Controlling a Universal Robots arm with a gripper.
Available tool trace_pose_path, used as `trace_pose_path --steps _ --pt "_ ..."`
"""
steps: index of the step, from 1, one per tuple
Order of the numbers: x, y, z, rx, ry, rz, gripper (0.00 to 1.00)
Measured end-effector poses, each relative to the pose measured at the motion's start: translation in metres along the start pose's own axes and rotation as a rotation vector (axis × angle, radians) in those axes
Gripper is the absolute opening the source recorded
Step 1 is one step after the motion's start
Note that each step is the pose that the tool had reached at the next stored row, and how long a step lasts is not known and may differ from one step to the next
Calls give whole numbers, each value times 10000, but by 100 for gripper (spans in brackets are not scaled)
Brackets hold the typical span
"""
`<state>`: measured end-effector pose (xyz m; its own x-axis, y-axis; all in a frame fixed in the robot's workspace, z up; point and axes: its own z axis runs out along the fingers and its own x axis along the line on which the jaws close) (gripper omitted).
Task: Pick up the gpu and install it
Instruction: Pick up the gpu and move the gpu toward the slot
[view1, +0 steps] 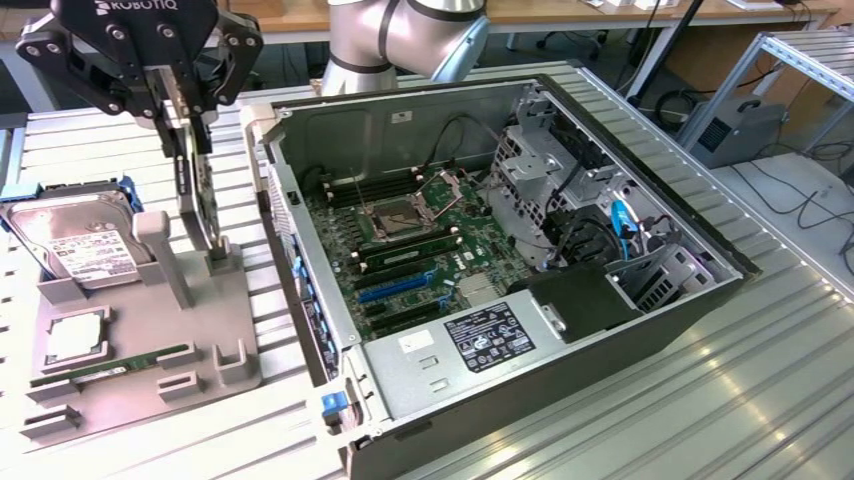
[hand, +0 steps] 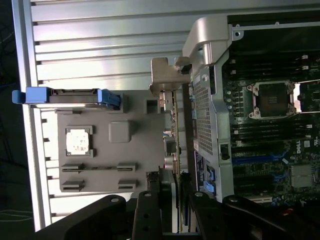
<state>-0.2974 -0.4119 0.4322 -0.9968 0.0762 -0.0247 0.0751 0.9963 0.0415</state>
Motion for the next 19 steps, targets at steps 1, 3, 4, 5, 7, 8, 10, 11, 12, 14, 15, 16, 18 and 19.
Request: trace_pose_path --steps 1,3,4,5,7,8,10,11,12,14,15,16,18,19 --pt "-4 0 1 -1 0 0 27" --pt "-11 1 1 -1 0 0 27" --pt "-15 1 0 0 1 1 27" --pt "-18 1 1 -1 -1 0 27" --pt "-26 2 0 0 1 0 27" --pt "-30 2 1 0 0 1 27" --pt "-37 3 1 0 1 0 27" --pt "-42 3 1 0 0 0 27" --pt "-46 3 1 0 0 0 27" --pt "-53 4 2 -1 0 0 27" --pt "-58 4 2 0 0 0 27" --pt "-62 5 2 -1 0 0 27" --pt "-71 5 2 0 0 0 27" --pt "-74 6 2 0 0 0 27"
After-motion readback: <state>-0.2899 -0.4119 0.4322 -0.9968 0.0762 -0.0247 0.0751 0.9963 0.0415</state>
